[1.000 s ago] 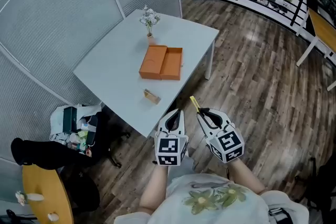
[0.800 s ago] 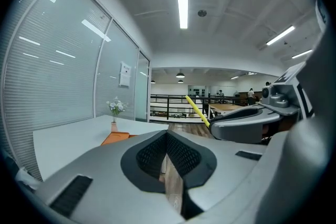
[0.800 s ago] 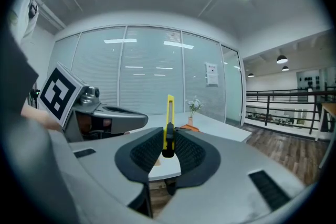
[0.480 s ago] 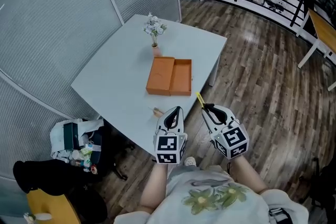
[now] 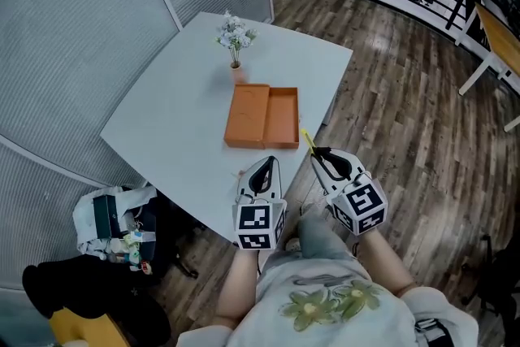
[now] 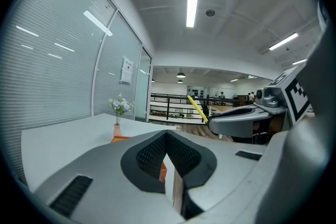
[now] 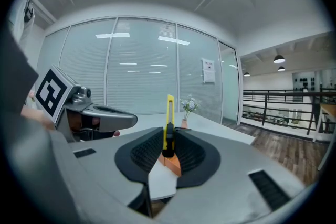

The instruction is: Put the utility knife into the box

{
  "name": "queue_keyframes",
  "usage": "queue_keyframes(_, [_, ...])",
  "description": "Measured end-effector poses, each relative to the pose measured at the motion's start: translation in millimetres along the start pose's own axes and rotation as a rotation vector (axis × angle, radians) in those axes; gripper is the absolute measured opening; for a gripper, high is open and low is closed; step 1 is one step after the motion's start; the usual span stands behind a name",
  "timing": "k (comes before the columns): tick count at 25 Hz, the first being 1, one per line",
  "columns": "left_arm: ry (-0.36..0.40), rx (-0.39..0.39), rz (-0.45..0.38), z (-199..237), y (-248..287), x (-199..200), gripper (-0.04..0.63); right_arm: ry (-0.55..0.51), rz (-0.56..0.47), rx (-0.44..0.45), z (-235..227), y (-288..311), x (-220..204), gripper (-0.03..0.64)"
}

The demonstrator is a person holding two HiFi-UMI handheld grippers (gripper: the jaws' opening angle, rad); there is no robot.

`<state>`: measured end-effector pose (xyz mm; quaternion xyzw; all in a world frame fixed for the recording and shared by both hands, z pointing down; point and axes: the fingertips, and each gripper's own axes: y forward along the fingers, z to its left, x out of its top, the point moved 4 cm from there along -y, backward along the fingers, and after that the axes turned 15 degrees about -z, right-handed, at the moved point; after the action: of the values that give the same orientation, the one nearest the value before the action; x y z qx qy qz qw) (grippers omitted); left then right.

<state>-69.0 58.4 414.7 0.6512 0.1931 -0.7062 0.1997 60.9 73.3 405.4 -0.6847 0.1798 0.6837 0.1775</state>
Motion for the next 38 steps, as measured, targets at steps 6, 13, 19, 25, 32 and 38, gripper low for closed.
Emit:
queue_keyframes(6, [-0.003, 0.022, 0.0, 19.7, 26.6, 3.7, 0.0, -0.009, 0.016, 0.036, -19.4, 37.2, -1.6, 0.071])
queue_keyframes(13, [0.005, 0.05, 0.017, 44.3, 63.8, 1.6, 0.0, -0.023, 0.018, 0.088, -45.1, 84.6, -0.7, 0.071])
queue_keyframes(19, [0.013, 0.06, 0.055, 57.3, 91.3, -8.4, 0.0, -0.023, 0.033, 0.119, -66.3, 116.3, -5.5, 0.071])
queue_keyframes(25, [-0.002, 0.065, 0.09, 67.9, 111.3, -17.6, 0.0, -0.021, 0.055, 0.152, -80.8, 142.1, -13.0, 0.071])
queue_keyframes(32, [-0.006, 0.085, 0.124, 81.4, 126.9, -27.2, 0.0, -0.016, 0.094, 0.195, -91.7, 162.6, -26.5, 0.071])
queue_keyframes(38, [0.005, 0.097, 0.146, 91.0, 136.5, -36.2, 0.0, -0.005, 0.121, 0.212, -98.1, 173.6, -40.3, 0.071])
